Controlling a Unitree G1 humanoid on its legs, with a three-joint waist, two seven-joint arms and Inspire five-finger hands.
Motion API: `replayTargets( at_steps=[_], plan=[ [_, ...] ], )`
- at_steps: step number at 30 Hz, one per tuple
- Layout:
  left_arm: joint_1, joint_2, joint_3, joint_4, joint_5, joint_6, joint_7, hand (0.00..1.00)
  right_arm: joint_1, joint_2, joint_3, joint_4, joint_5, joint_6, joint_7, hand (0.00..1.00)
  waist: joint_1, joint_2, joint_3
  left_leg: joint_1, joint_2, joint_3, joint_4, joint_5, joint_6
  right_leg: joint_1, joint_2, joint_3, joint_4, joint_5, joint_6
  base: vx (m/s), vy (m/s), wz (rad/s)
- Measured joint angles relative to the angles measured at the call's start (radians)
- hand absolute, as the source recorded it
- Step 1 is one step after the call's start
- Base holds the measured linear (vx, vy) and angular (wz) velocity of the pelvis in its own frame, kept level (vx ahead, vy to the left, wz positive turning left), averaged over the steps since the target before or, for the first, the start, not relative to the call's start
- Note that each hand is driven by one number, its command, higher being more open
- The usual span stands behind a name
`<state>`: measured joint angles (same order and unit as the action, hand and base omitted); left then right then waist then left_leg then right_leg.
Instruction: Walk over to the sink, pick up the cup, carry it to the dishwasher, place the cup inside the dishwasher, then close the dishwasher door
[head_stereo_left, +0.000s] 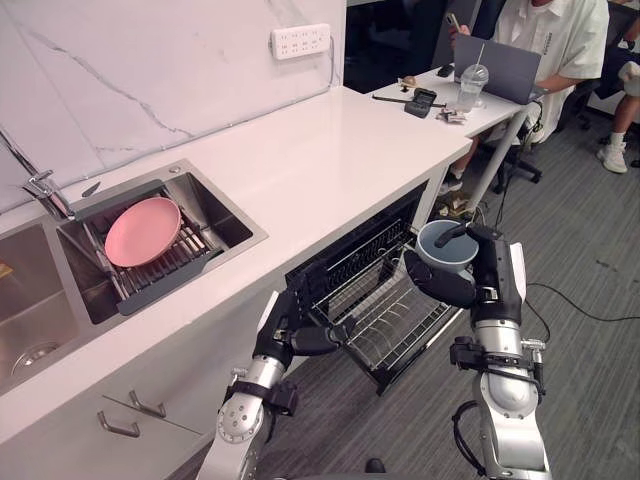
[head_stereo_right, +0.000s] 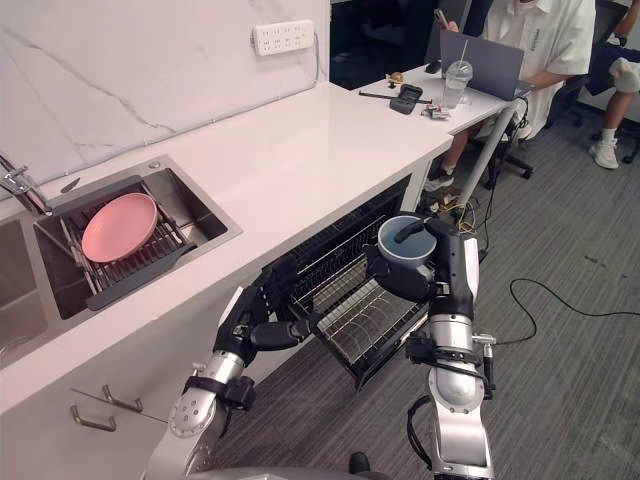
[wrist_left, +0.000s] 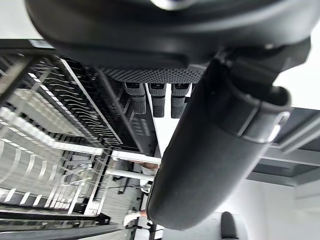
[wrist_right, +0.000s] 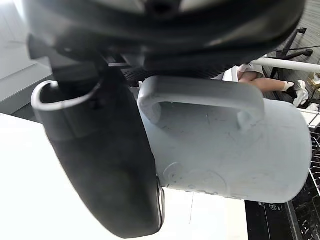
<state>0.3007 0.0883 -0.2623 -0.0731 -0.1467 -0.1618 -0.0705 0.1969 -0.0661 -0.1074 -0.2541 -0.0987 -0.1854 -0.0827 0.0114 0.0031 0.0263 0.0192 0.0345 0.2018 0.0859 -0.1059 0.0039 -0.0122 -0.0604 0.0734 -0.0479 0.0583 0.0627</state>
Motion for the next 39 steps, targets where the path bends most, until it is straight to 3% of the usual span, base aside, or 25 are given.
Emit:
replayTargets(
  at_steps=[18,22,31,39],
  plan=[
    [0.072,-0.044,0.179,0.359,0.03,0.018,0.019,0.9,0.091,0.028,-0.006,0.126,0.028,0.001,0.004,0.3,0.004,0.0,-0.007,0.0,0.004,-0.004,-0.003,0.001,0.001,0.002,-0.003,-0.011,-0.001,0.0,0.0,0.0,0.0,0.0],
    [0.042,-0.027,0.203,0.552,0.071,0.025,0.036,0.9,0.081,0.026,-0.006,0.245,0.03,0.001,0.001,0.3,0.002,0.0,-0.029,0.0,0.0,-0.015,-0.022,0.014,0.0,0.0,-0.005,-0.025,-0.004,-0.001,0.001,-0.01,-0.011,0.08],
    [0.027,0.009,0.258,0.73,0.111,0.028,0.071,0.9,0.006,-0.03,0.001,0.408,0.038,0.005,0.003,0.3,0.002,-0.002,-0.022,-0.003,-0.005,-0.028,-0.057,0.031,-0.005,-0.011,-0.003,-0.039,-0.018,0.001,-0.001,-0.02,-0.014,0.05],
    [-0.072,0.019,0.302,0.832,0.128,0.023,0.072,0.9,-0.164,-0.119,0.043,0.509,0.036,0.006,-0.005,0.3,0.003,0.005,0.089,-0.06,-0.012,-0.041,-0.043,0.039,0.003,-0.049,-0.011,-0.05,-0.022,0.011,0.003,0.0,0.0,0.03]
  ],
)
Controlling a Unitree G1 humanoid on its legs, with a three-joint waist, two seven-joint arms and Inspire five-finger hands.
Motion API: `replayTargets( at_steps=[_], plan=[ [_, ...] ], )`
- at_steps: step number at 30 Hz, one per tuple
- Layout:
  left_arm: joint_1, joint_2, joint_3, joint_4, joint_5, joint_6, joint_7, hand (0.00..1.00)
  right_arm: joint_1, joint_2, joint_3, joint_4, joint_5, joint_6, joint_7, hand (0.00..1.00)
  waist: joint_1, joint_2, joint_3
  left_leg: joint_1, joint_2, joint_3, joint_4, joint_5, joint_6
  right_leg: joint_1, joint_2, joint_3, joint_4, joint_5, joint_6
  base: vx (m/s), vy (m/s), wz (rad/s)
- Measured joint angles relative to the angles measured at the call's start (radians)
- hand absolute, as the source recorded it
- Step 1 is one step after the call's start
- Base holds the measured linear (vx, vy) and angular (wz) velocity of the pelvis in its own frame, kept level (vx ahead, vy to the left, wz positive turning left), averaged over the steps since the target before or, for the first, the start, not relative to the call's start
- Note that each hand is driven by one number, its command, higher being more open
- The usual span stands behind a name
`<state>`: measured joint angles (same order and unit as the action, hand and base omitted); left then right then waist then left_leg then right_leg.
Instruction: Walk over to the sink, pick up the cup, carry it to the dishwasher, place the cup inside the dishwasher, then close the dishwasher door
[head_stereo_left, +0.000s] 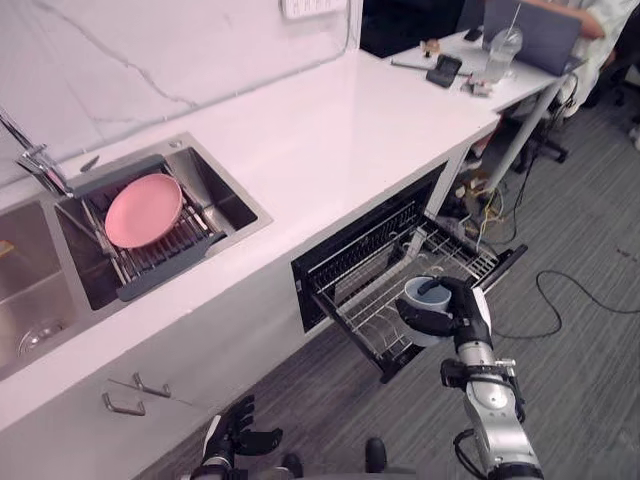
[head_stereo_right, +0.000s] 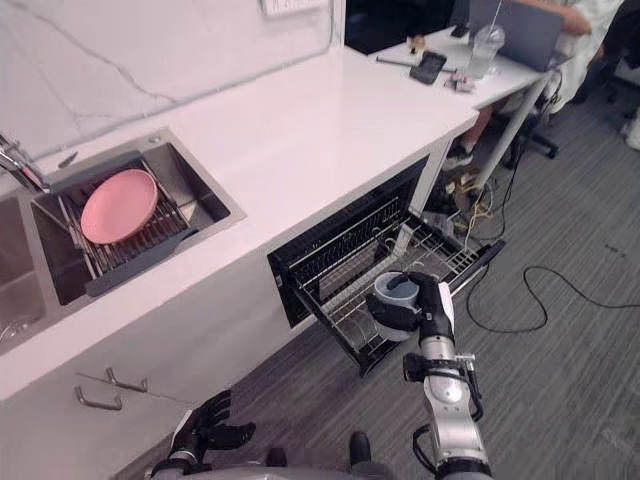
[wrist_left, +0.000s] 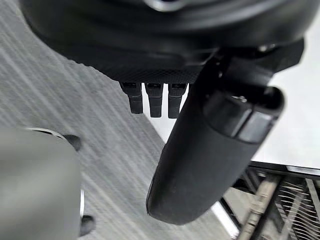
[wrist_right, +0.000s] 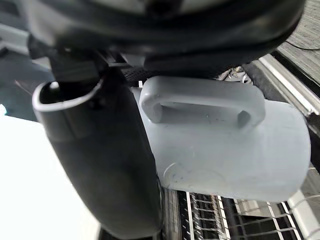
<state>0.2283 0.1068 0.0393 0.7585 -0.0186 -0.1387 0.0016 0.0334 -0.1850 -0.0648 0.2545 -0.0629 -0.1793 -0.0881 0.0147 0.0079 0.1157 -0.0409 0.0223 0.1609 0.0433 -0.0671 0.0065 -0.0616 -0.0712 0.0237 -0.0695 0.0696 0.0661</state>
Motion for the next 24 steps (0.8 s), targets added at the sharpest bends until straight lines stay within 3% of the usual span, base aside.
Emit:
replayTargets(
  at_steps=[11,24],
  plan=[
    [-0.088,-0.013,-0.008,-0.033,-0.001,-0.022,0.01,0.9,-0.233,-0.065,0.056,0.013,0.0,0.002,-0.043,0.3,0.039,0.031,0.18,-0.174,0.021,-0.012,0.135,-0.014,0.002,-0.164,-0.003,-0.009,0.13,-0.015,-0.009,-0.08,-0.003,0.05],
    [-0.101,-0.056,-0.049,-0.101,-0.041,-0.043,0.046,0.9,-0.354,-0.085,0.088,-0.01,-0.001,0.028,-0.147,0.3,0.073,0.046,0.223,-0.26,0.046,-0.013,0.165,-0.002,-0.014,-0.274,0.018,-0.016,0.213,-0.035,-0.03,-0.04,-0.017,0.01]
  ],
)
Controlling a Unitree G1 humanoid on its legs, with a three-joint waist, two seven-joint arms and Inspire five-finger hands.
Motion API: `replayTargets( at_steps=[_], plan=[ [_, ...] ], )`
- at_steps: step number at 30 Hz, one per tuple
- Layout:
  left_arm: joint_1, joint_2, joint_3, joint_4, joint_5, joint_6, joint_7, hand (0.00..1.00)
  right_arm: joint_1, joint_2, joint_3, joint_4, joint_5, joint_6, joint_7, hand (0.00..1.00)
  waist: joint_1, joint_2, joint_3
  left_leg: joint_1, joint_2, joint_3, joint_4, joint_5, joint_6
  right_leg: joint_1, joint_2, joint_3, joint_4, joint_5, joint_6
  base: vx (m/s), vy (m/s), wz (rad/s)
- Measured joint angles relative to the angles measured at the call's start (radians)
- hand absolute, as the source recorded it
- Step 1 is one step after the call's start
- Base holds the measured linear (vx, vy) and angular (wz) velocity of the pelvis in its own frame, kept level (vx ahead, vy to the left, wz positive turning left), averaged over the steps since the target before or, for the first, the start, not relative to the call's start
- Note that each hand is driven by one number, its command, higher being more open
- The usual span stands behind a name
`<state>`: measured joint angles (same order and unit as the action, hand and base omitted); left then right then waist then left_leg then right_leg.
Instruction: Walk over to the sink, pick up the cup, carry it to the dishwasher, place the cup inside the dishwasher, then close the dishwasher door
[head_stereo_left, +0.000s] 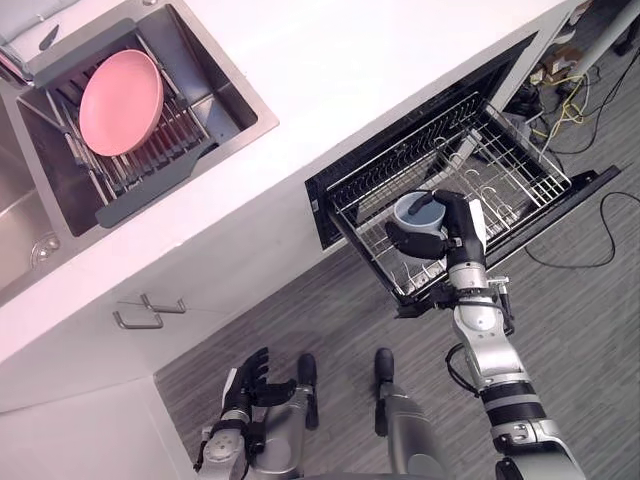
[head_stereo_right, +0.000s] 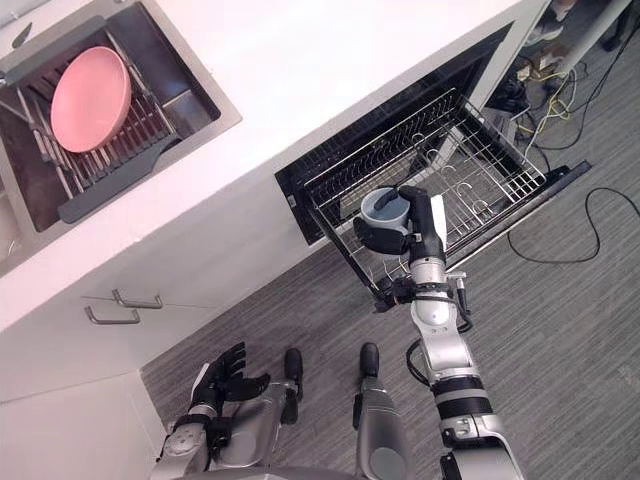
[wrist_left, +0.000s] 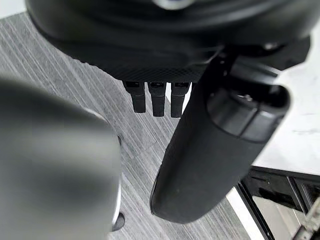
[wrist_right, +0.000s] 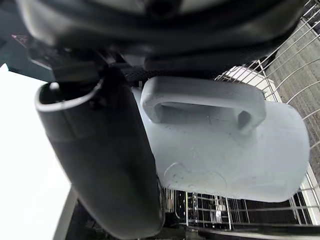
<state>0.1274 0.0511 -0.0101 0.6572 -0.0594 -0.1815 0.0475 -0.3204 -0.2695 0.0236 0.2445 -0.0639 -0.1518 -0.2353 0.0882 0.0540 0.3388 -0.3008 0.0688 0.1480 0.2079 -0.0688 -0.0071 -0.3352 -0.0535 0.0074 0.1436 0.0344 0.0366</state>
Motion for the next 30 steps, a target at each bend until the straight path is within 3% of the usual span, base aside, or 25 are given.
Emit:
replayTargets(
  at_steps=[19,20,30],
  plan=[
    [-0.024,-0.022,-0.018,-0.021,-0.001,-0.008,0.032,0.9,-0.103,0.053,0.003,0.176,-0.001,0.033,-0.041,0.3,0.028,0.006,0.013,-0.005,-0.001,-0.005,-0.029,0.018,-0.007,-0.026,0.0,-0.008,0.026,-0.014,-0.006,0.0,-0.002,0.0],
    [-0.029,-0.025,-0.019,-0.021,-0.001,-0.008,0.034,0.9,-0.107,0.056,0.003,0.178,-0.002,0.035,-0.041,0.9,0.029,0.006,0.013,-0.005,-0.001,-0.005,-0.029,0.018,-0.007,-0.026,0.0,-0.008,0.026,-0.014,-0.006,0.0,0.0,0.0],
    [-0.042,-0.029,-0.02,-0.018,-0.001,-0.012,0.039,0.9,-0.144,0.07,0.003,0.209,-0.008,0.039,-0.043,0.9,0.033,0.005,0.032,-0.003,-0.001,-0.005,-0.032,0.02,-0.008,-0.026,0.0,-0.008,0.027,-0.014,-0.006,0.0,0.0,0.0]
  ],
)
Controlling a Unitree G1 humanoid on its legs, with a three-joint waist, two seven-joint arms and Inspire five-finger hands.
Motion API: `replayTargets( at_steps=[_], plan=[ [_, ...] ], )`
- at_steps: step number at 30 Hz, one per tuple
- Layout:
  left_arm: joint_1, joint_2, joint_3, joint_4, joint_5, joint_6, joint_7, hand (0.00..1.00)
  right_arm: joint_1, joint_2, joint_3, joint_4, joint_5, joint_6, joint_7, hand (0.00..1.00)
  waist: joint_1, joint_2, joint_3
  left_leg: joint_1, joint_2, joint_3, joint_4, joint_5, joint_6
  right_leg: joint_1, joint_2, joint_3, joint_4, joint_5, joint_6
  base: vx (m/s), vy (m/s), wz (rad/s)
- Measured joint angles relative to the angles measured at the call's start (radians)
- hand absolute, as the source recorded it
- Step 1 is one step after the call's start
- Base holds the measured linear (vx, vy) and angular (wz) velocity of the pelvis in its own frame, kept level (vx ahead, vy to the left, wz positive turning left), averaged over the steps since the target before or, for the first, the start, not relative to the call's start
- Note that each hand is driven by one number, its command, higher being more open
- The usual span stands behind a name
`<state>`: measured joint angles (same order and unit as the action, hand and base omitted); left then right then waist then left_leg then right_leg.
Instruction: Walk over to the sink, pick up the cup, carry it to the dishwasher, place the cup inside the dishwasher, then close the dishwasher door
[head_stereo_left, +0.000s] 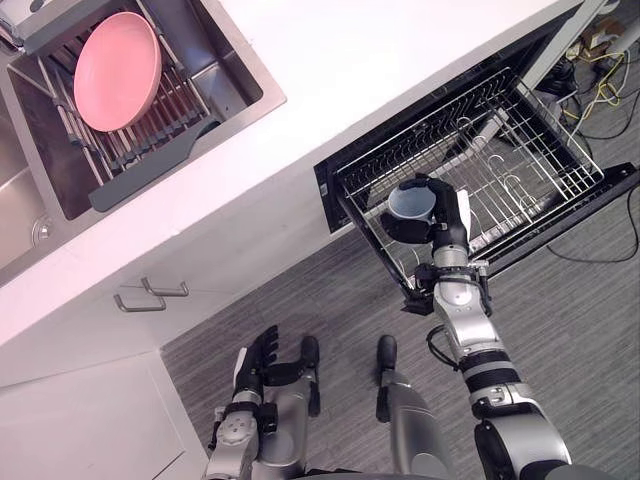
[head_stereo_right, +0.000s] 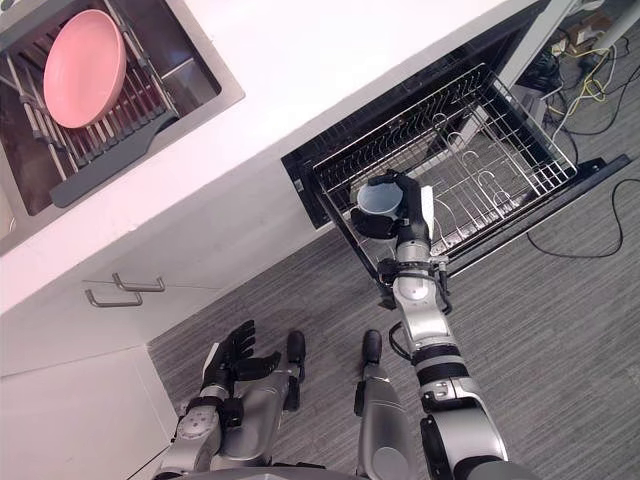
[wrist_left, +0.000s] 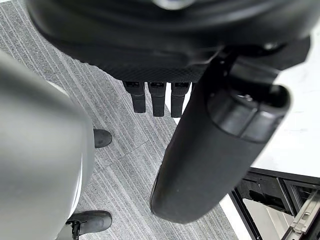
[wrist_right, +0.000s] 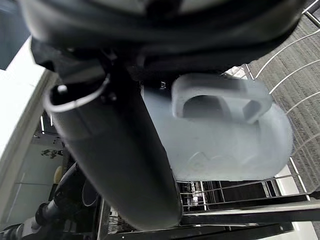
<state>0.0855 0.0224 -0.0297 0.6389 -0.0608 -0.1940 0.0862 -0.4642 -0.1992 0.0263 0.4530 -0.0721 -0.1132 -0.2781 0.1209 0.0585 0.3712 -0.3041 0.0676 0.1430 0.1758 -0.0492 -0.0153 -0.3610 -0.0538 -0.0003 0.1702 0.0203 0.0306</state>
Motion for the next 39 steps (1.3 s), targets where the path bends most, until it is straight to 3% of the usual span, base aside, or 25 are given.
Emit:
replayTargets(
  at_steps=[7,16,21,29,39],
  plan=[
    [0.0,0.0,-0.005,0.001,0.0,0.001,0.0,0.9,0.014,0.009,-0.001,-0.008,0.0,0.0,0.0,0.9,0.0,0.0,0.0,0.027,-0.001,0.0,-0.021,0.011,-0.003,0.017,0.0,0.0,-0.001,0.0,0.0,0.0,0.0,0.0],
    [-0.001,0.0,-0.016,0.002,0.002,0.012,-0.004,0.9,0.139,0.036,-0.006,-0.166,0.004,0.0,0.003,0.9,-0.003,-0.005,-0.002,0.058,-0.001,-0.001,-0.045,0.017,-0.002,0.044,0.001,-0.001,-0.015,0.0,0.0,0.0,0.001,0.0],
    [-0.001,0.004,-0.015,0.009,0.003,0.019,-0.01,0.9,0.253,0.079,-0.008,-0.32,0.004,-0.002,0.01,0.9,-0.011,-0.028,-0.014,0.094,-0.001,-0.002,-0.068,0.019,-0.004,0.081,0.003,-0.004,-0.038,0.0,0.0,0.04,0.007,0.01],
    [-0.003,0.035,0.008,0.096,0.026,0.036,-0.033,0.9,0.486,0.139,-0.019,-0.537,0.001,-0.031,0.057,0.9,-0.054,-0.098,-0.092,0.179,-0.004,-0.007,-0.123,0.018,-0.004,0.176,0.004,-0.014,-0.104,0.0,0.001,0.07,0.008,0.02],
    [0.005,0.035,0.046,0.188,0.064,0.042,-0.046,0.9,0.633,0.186,0.008,-0.613,0.002,-0.071,0.12,0.9,-0.072,-0.101,-0.187,0.266,-0.007,-0.041,-0.148,0.017,-0.007,0.29,0.003,-0.05,-0.155,-0.001,0.003,0.02,0.0,0.09]
  ],
)
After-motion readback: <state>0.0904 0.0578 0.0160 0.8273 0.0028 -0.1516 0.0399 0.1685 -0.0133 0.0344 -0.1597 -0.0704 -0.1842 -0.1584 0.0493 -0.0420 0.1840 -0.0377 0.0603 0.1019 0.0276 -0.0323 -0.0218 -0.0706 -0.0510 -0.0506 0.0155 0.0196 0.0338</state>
